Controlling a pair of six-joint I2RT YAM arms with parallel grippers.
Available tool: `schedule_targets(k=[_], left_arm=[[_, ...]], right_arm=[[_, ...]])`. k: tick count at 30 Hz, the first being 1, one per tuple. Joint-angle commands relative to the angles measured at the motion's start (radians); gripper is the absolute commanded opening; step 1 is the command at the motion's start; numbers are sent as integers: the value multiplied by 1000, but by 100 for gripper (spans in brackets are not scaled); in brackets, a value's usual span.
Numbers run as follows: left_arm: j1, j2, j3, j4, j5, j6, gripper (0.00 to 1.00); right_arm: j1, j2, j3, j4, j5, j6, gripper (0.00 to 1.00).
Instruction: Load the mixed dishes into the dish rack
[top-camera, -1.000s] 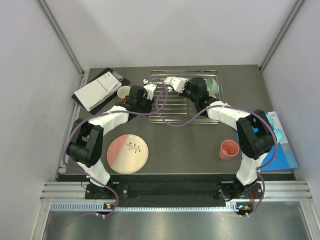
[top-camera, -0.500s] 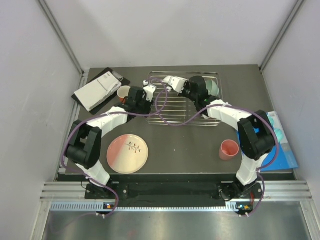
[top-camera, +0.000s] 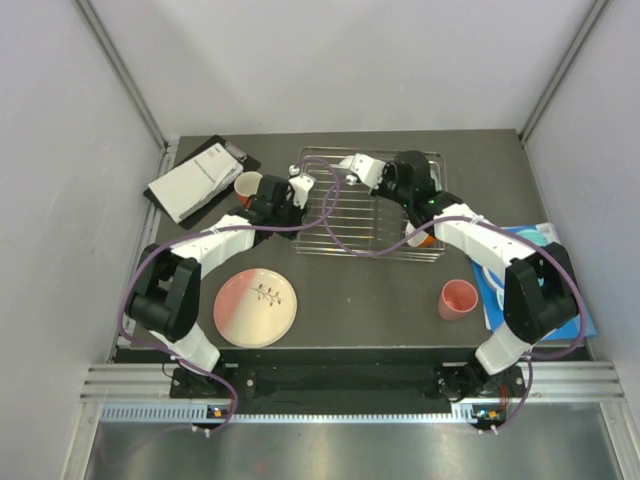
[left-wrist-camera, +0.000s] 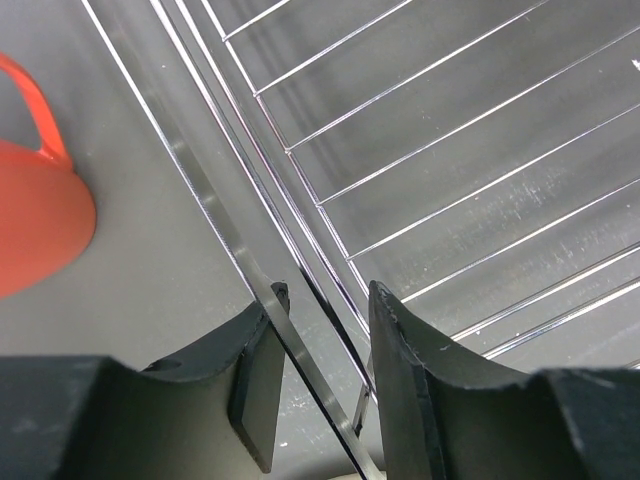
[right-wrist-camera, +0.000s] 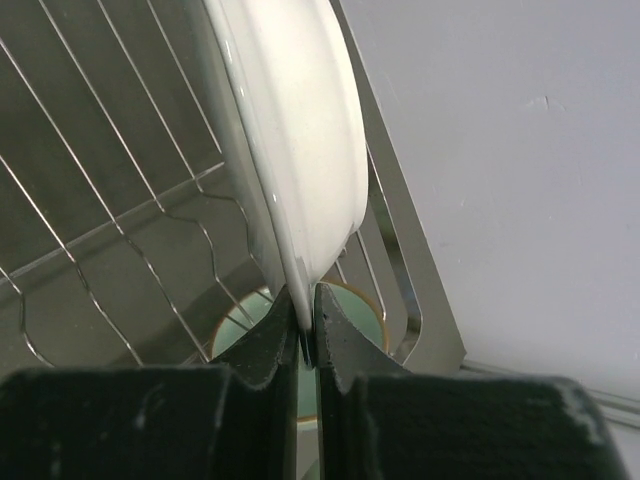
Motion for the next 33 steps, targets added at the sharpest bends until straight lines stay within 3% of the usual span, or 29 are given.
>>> schedule_targets(k=[1,10,23,33], left_arm=[[11,-36,-15,-78,-1,8,43],[21,-34,-6,-84,3,0,40],[30,-27,-3,-91,14,-28,27],[33,-18,-10,-89,22,-37,24]], right_arm=[[-50,-120,-26,182,40,0,0],[-90,-127,-52,277,129,-4,0],[-154,-189,-87,384,195,51,0],[-157,-181,-11,387,195,63,0]])
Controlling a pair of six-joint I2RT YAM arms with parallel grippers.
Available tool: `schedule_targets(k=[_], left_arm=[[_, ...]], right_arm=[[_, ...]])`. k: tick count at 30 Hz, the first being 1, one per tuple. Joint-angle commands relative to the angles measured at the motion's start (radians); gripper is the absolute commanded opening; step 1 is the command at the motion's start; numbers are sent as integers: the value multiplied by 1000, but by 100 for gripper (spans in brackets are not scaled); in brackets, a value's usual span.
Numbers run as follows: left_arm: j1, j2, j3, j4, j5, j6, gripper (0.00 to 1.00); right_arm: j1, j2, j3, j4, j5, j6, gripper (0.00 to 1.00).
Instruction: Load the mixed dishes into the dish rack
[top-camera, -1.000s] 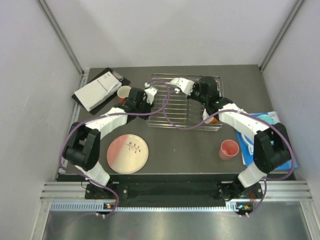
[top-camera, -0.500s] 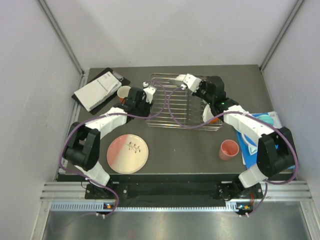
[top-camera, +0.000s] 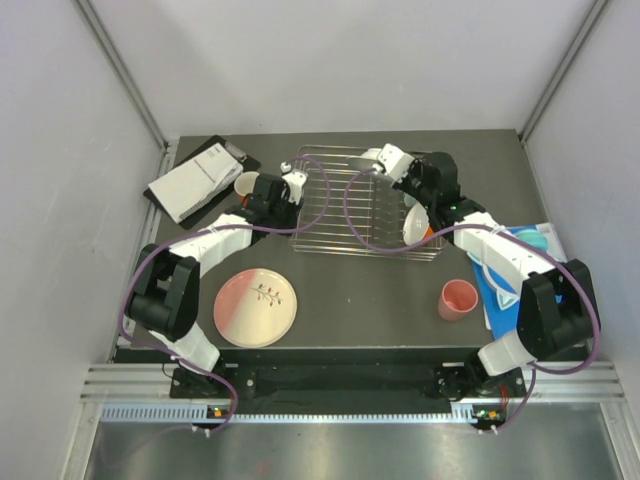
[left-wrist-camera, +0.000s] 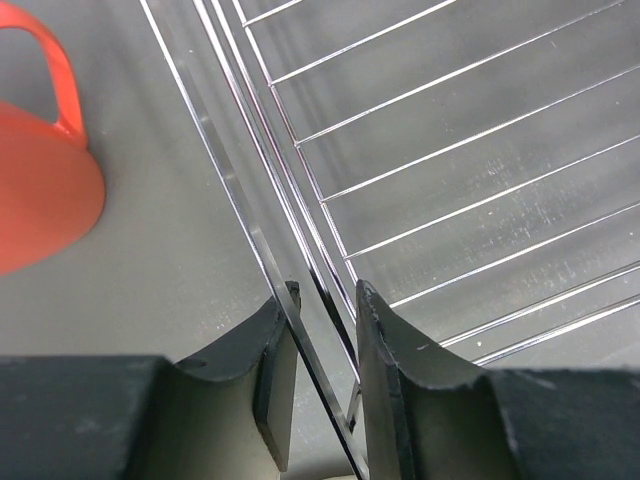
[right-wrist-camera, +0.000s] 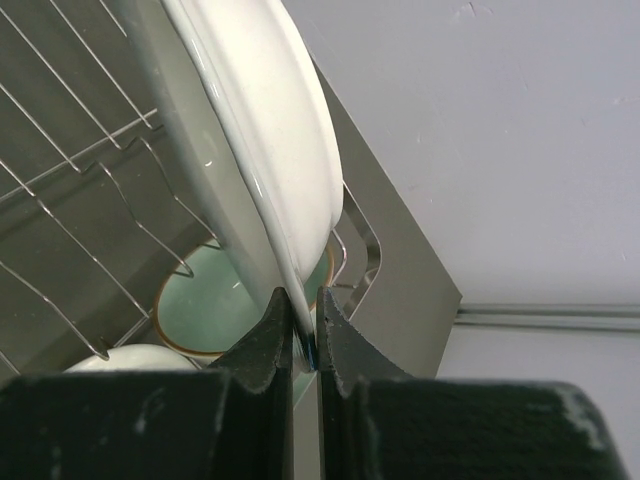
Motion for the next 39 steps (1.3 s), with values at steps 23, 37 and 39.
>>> schedule_targets(k=[23,37,39], left_arm=[[7,-10,5,-106,37,41,23],[9,-14,14,-115,23,95,18],[16,-13,16,-112,24,138,15]], right_arm=[[-29,-171,197,207,-66,35,0],[-28,-137,236,135,-120,-3,0],[-28,-135,226,122,-120,-27,0]])
